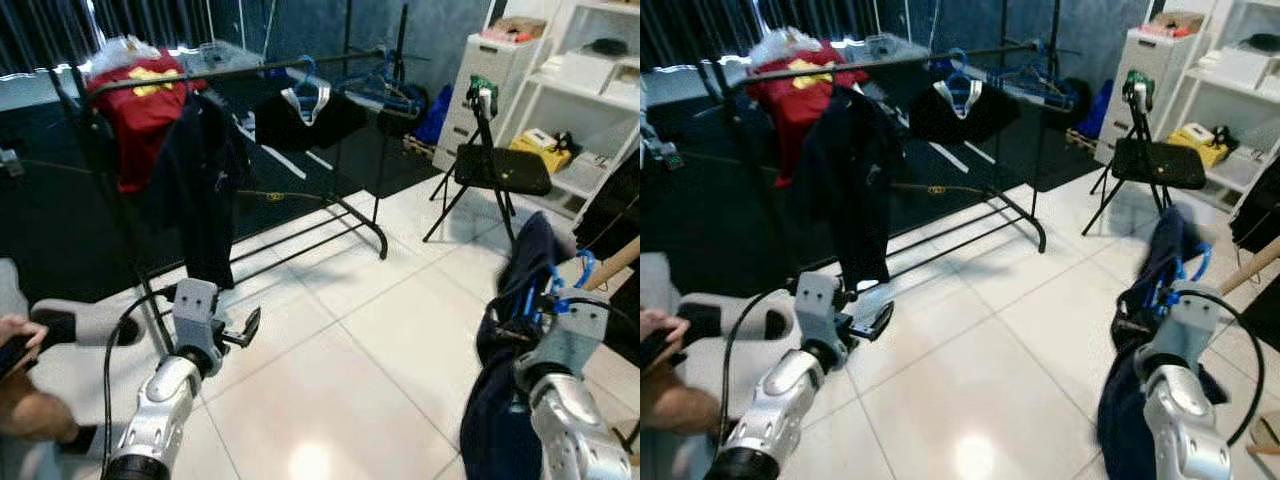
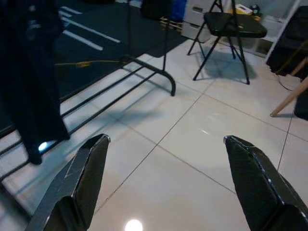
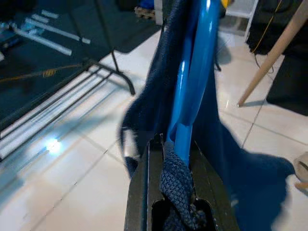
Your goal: Hang hanger
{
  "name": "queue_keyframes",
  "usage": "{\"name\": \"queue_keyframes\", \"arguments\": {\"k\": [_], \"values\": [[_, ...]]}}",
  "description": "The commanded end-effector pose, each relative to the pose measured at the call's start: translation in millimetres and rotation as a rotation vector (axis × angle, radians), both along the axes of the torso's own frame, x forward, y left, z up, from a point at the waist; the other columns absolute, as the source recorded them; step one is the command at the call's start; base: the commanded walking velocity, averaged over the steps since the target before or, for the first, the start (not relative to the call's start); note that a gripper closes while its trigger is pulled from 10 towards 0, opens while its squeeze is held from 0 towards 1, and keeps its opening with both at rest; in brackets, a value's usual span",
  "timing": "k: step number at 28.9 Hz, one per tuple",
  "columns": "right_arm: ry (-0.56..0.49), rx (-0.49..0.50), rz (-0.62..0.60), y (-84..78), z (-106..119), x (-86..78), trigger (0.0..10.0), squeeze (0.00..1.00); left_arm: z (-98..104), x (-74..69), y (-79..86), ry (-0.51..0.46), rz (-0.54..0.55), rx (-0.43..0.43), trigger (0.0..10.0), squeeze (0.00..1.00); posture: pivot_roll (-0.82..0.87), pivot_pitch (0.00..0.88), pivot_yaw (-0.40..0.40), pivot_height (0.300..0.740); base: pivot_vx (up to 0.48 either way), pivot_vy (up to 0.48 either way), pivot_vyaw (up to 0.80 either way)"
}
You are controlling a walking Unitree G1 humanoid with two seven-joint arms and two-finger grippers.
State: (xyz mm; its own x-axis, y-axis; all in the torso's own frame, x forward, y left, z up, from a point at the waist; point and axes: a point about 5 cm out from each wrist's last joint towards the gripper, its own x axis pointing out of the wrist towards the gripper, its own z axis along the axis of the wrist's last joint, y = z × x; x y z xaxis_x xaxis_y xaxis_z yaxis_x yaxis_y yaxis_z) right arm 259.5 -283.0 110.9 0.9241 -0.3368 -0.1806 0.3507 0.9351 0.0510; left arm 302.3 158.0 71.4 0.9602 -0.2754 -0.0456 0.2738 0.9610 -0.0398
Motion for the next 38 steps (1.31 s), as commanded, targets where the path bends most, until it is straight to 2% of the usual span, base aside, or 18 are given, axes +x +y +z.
{"name": "queue_keyframes", "arguments": {"k": [1,5,24,31,36,38], "values": [[-0.058,-0.01,0.02,1.5,11,2.7,10.0,0.0,0,0.1,1.6,-0.002,0.003,0.011,10.0,0.0,-0.1,0.0,-0.008,0.74,0.428,0.0,0.79],[-0.068,-0.013,0.031,1.9,13,2.8,10.0,0.0,0,-0.3,1.6,-0.002,0.004,0.01,10.0,0.0,-0.1,0.0,-0.008,0.74,0.428,0.0,0.79],[-0.07,0.038,0.081,7.9,12,4.8,10.0,0.0,-5,-2.8,3.2,0.01,0.008,0.014,10.0,0.0,-0.11,0.0,-0.006,0.74,0.43,0.0,0.0],[-0.091,0.046,0.126,7.6,20,6.7,10.0,0.0,-5,-3.0,2.2,0.011,0.004,0.013,10.0,0.0,-0.11,0.0,-0.006,0.74,0.431,0.0,0.0],[-0.128,0.064,0.153,-1.6,37,11.3,10.0,0.0,-4,-2.6,2.4,0.006,-0.004,0.008,10.0,0.0,-0.11,0.0,-0.004,0.74,0.43,0.0,0.0],[-0.128,0.064,0.153,-1.6,37,11.3,10.0,0.0,-4,-2.6,2.4,0.006,-0.004,0.008,10.0,0.0,-0.11,0.0,-0.004,0.74,0.428,0.0,0.0]]}}
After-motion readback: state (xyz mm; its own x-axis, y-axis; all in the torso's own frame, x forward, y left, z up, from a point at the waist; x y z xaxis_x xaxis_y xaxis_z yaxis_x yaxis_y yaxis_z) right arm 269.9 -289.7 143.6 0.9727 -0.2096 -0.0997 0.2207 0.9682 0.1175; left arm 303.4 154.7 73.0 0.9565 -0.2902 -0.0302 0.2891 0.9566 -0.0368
